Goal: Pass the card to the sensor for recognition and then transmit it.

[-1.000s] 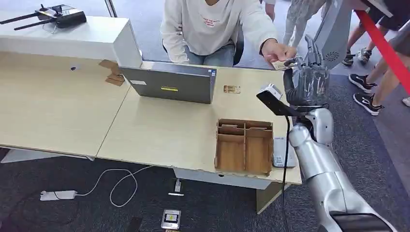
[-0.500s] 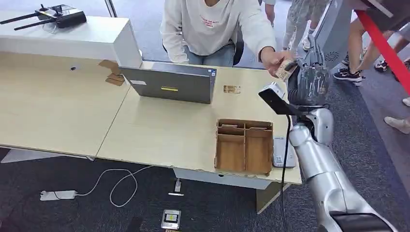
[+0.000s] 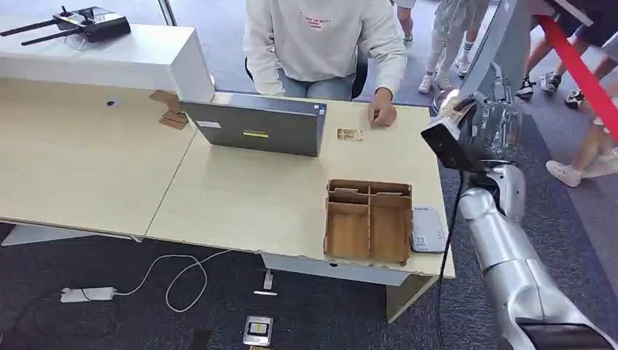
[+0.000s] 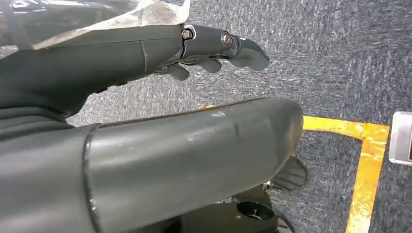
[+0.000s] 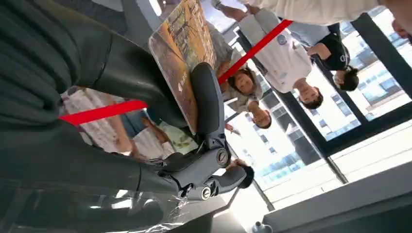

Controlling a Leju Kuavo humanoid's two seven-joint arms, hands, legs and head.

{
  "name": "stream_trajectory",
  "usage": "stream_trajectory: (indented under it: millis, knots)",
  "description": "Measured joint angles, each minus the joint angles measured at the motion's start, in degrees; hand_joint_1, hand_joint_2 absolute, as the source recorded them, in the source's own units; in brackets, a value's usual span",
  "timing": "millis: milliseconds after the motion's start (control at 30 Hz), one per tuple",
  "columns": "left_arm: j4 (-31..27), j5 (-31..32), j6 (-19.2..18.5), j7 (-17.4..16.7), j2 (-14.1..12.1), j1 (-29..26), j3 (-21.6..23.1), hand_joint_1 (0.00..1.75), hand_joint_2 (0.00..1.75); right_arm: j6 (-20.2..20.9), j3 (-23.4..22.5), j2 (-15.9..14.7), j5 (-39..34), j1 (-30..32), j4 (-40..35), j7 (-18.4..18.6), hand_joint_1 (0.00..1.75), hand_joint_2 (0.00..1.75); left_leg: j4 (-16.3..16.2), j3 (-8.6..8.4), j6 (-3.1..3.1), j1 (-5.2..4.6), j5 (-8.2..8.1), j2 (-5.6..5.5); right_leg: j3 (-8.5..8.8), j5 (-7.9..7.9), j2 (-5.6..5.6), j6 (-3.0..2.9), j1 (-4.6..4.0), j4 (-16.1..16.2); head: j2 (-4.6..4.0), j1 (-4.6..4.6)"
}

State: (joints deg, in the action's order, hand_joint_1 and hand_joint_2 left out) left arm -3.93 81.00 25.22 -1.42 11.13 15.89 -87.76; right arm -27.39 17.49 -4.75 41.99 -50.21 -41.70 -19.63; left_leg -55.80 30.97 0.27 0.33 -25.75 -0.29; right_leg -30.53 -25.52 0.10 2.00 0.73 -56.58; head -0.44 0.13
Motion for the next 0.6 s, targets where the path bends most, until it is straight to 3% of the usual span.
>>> stream_trajectory:
  millis: [200,600]
  knots:
    - [0.0,-0.5,3.4,-0.1,0.6,0.0,0.0,0.00,0.00,1.9,-0.6,-4.3,-1.4,0.1,1.2,-0.2,1.75,1.75,0.0,-0.01,0.00,-0.01,0.00,0.00,-0.01,0.00,0.00,0.00,0.01,0.0,0.00,0.02]
    - [0.0,-3.0,4.9,-1.0,2.2,0.1,0.0,0.00,0.00,8.6,-1.3,-10.2,-2.4,2.7,2.3,-0.3,1.75,1.75,0.0,0.00,0.00,-0.01,-0.01,0.01,-0.01,0.00,0.00,0.00,0.00,0.0,0.00,0.00]
